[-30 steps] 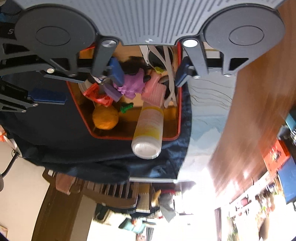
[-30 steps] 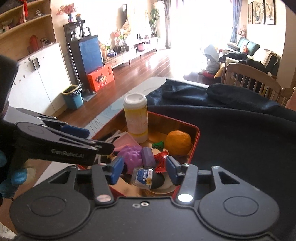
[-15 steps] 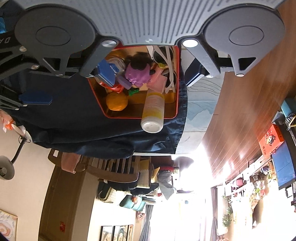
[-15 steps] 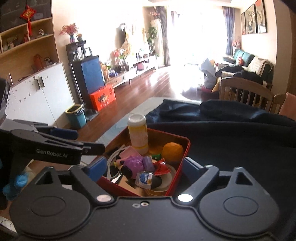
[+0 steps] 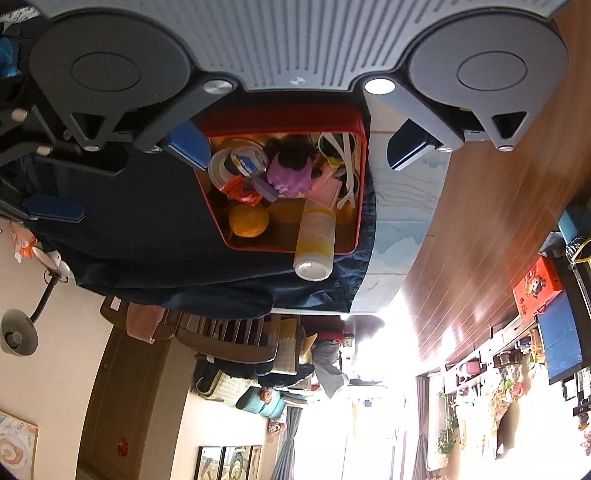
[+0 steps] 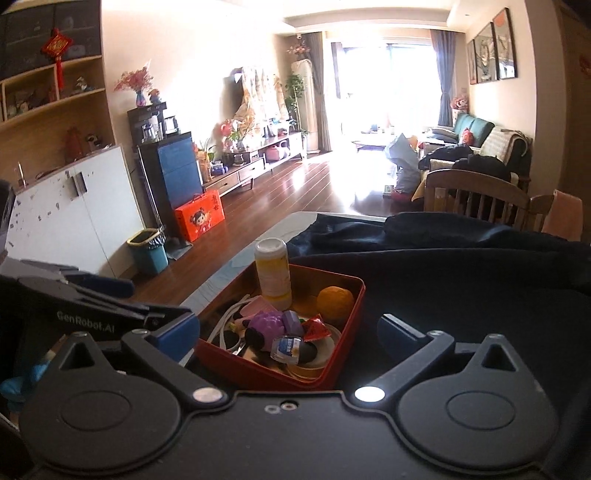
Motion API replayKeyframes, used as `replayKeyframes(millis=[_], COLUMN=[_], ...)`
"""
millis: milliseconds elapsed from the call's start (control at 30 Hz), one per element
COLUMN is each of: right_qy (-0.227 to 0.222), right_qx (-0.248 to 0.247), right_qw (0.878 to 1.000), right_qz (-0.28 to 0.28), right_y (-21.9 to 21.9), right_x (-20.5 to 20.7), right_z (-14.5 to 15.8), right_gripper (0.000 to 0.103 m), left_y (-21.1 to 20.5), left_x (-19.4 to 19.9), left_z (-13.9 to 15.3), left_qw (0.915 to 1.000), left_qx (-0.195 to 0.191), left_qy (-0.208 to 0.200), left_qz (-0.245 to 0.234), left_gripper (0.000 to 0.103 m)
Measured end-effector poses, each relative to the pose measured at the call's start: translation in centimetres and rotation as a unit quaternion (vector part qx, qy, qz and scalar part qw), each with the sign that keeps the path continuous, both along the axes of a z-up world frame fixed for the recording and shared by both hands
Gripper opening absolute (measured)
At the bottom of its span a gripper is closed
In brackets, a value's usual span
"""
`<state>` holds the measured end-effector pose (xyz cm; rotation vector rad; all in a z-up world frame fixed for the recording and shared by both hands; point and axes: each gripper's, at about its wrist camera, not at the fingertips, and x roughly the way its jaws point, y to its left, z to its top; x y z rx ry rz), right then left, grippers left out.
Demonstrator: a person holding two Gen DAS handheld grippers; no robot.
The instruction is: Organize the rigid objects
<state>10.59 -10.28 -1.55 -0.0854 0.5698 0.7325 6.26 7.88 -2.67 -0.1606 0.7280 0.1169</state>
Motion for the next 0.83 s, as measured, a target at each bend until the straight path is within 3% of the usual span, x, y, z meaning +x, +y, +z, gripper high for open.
replayKeyframes(millis=[267,833], right_qy=[0.018,0.022], right_qx=[0.022,0.007], right_qw=[0.999,0.999], right_qz=[-0.023,-0.032], right_y=[-1.3,-1.9], right_x=[-0.4,-0.7], right_z=[-0.7,-1.1], right_gripper=[0.103,0.103], left_y=[-0.7,-2.5], left_x=[-1.3,-1.4], left_z=[-0.3,0.1], left_qw=[1.0,0.9999], left_qx=[-0.005,0.003], left_qy=[0.006,-0.005], left_qz=[-0.005,-0.015], left_gripper=[0.103,0.103])
